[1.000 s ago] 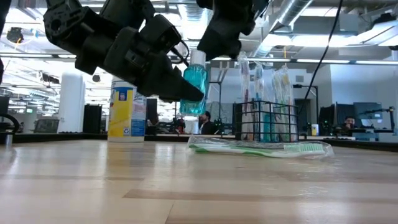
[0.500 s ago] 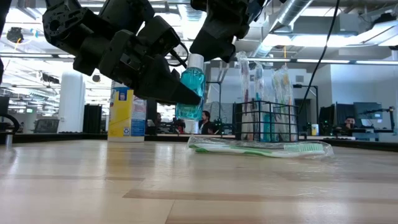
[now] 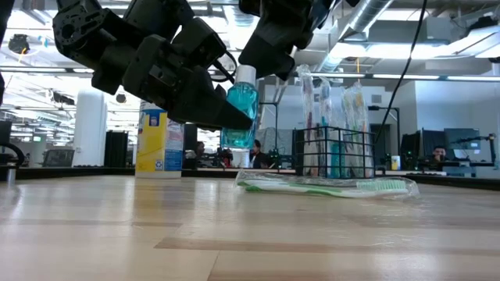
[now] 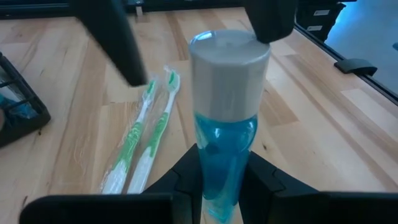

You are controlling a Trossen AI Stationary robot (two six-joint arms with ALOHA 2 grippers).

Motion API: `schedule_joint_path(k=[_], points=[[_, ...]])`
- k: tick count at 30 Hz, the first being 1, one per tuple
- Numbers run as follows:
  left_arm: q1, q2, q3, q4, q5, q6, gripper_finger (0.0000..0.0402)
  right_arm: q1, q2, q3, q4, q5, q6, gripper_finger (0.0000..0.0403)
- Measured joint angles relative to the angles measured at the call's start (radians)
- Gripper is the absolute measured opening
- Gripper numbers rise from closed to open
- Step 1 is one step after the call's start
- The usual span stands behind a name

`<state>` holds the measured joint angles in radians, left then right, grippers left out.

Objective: Pick & Place toothbrushing station
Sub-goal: Put the blue mouthwash into the mesh organizer

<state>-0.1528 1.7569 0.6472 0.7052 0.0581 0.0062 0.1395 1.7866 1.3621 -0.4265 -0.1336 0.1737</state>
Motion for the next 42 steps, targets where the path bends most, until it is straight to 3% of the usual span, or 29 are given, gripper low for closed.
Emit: schedule_joint_path(k=[11,42], points=[[0.0,-0.001,0.0,-0.001,-0.002,0.004,0.0059,0.001,0.001,-0.001,0.005,0.0,0.002,0.0192],[0.003,-0.004,0.003,-0.003,-0.005,0.016,0.0059,0.028,0.014,-0.001,0.018,0.031,-0.036,0.0137]])
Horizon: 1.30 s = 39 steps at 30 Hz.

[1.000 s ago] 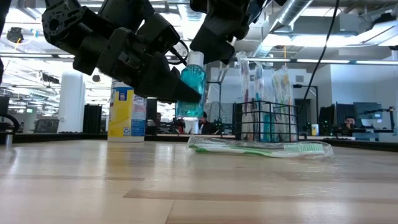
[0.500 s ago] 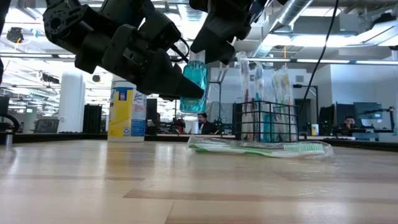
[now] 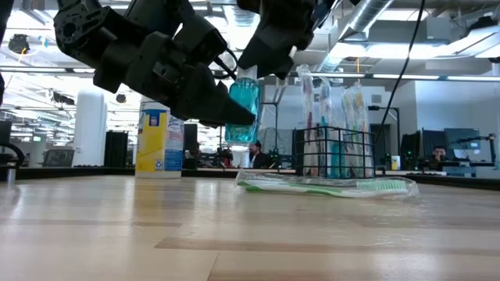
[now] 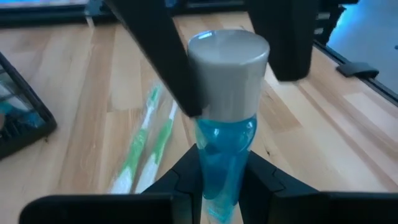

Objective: Pick & Place toothbrushing station
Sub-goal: Put the blue mouthwash into the mesh organizer

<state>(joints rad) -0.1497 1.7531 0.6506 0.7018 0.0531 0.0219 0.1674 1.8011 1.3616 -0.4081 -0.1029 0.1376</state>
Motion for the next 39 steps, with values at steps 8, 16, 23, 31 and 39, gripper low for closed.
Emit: schedule_joint_path(k=[8,16,23,31,39], points=[[0.0,0.002,-0.002,-0.006,-0.003,-0.001,0.0059,-0.011,0.084,0.046,-0.071,-0.009,-0.017,0.0136],[0.0,0.005,-0.008,-0.014,-0.005,-0.002,0.0059,-0.012,0.14,0.144,-0.14,-0.001,-0.038,0.0145],[0.0,0.004,-0.008,-0.017,-0.001,-0.003,0.0059,-0.012,0.175,0.178,-0.175,-0.004,-0.068,0.0129],[0.0,0.004,-0.01,-0.016,-0.001,-0.005,0.006,-0.012,0.177,0.177,-0.177,0.0,-0.07,0.0095],[0.0,0.004,-0.009,-0.015,-0.006,-0.001,0.0068,-0.013,0.177,0.176,-0.183,0.004,-0.093,0.0083]])
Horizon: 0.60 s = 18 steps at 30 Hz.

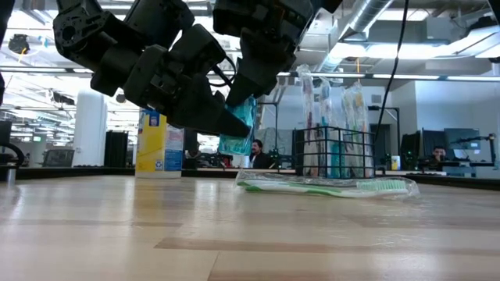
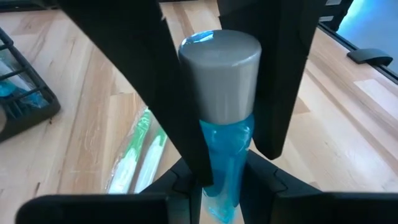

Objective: Pick & Place toothbrushing station
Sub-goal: Put the blue mouthwash into the mesh organizer

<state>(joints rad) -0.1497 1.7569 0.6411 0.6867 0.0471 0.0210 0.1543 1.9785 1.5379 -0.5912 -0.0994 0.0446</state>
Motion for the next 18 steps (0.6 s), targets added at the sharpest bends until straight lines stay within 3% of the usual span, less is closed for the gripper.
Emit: schedule_joint_path(k=[18], points=[[0.005,-0.004,0.004,0.017,-0.048,0.031,0.0093,-0.013,-0.003,0.06,-0.122,-0.004,-0.023,0.0082]])
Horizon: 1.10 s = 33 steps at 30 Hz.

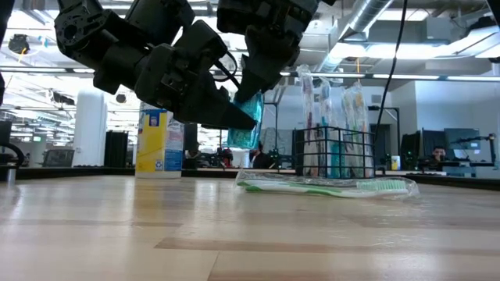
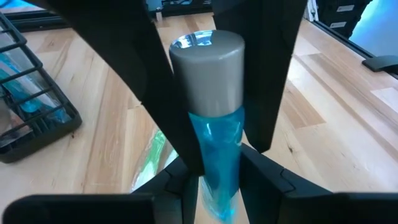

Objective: Pick & Place toothbrushing station
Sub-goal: Put the blue mouthwash into the mesh organizer

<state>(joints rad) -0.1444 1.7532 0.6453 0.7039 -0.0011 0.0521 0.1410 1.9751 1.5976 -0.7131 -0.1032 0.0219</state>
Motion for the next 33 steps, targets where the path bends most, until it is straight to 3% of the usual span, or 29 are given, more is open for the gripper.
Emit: schedule_joint_path(k=[21,33], points=[[0.0,-0.003,0.0,-0.011,0.0,0.001,0.0095,-0.004,-0.044,0.008,-0.083,0.0,-0.004,0.0082],[0.0,-0.002,-0.003,-0.028,0.0,-0.003,0.0095,-0.013,-0.142,0.007,-0.281,0.086,0.092,0.0082]])
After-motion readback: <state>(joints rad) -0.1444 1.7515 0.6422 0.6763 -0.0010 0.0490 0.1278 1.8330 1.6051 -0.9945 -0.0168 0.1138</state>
